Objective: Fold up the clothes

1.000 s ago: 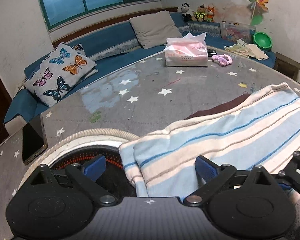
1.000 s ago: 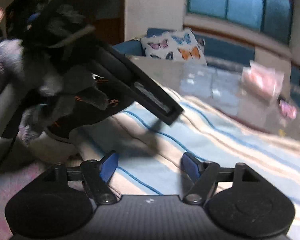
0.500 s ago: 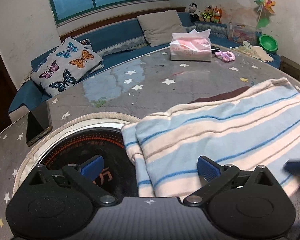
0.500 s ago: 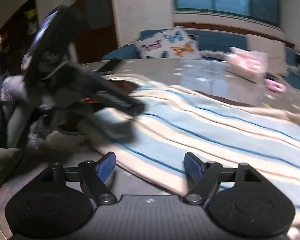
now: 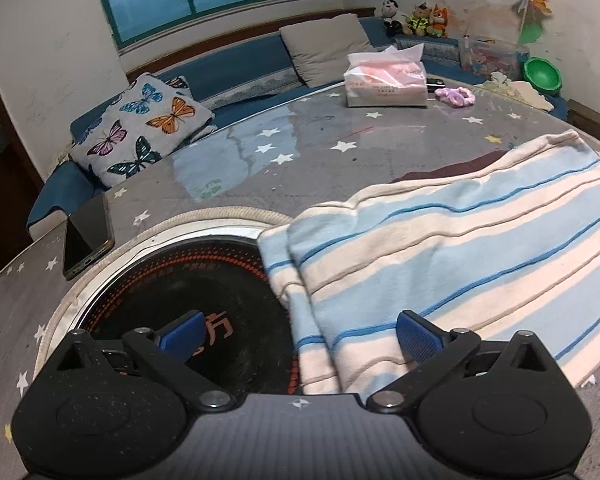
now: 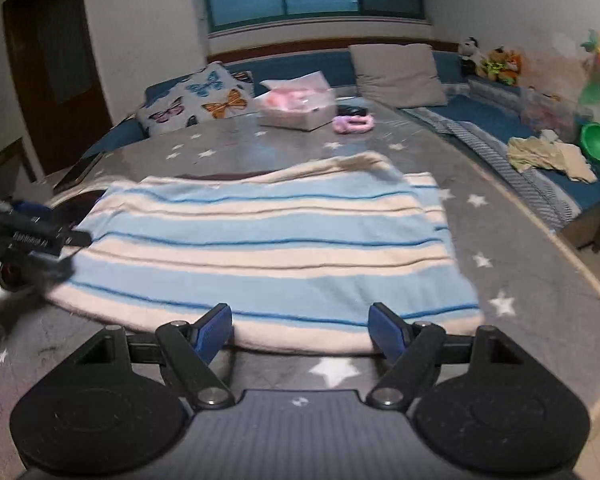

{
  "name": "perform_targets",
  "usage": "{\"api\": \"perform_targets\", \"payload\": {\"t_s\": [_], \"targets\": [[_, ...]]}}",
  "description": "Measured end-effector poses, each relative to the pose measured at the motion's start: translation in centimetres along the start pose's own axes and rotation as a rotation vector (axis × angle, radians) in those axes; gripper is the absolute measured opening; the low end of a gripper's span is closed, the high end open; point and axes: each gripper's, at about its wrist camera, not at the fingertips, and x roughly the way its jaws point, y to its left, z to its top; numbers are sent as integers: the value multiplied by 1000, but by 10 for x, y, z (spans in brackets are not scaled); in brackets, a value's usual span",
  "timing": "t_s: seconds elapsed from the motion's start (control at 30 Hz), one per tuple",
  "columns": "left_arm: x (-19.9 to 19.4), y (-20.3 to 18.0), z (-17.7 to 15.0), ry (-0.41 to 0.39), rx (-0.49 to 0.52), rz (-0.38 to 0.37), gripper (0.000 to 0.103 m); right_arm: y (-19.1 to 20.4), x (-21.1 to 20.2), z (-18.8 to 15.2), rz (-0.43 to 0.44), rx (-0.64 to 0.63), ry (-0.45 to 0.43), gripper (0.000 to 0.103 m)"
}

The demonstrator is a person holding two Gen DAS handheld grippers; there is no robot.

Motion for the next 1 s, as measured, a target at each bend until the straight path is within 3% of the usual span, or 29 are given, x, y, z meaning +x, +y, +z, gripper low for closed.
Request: {"api": "perform_targets", "payload": {"t_s": [0.23, 0.43, 0.57, 0.7, 0.9, 1.0], "targets": [[2, 2, 3, 14, -15, 6, 103, -1, 37, 41, 14, -21, -10, 82], [2, 9, 9, 8, -23, 17, 103, -13, 82, 72, 34, 39, 8, 82], [13, 18, 20, 13, -45, 41, 103, -20, 102, 87, 12, 22, 2, 82], [30, 24, 26, 42, -51, 70, 103, -37, 125, 91, -11, 89, 40, 80], [30, 31, 30, 45, -92, 58, 103, -21, 107, 87, -15, 31, 21, 80], [22, 34, 32, 31, -123, 31, 103, 3, 91, 80, 42, -39, 14, 80]]}}
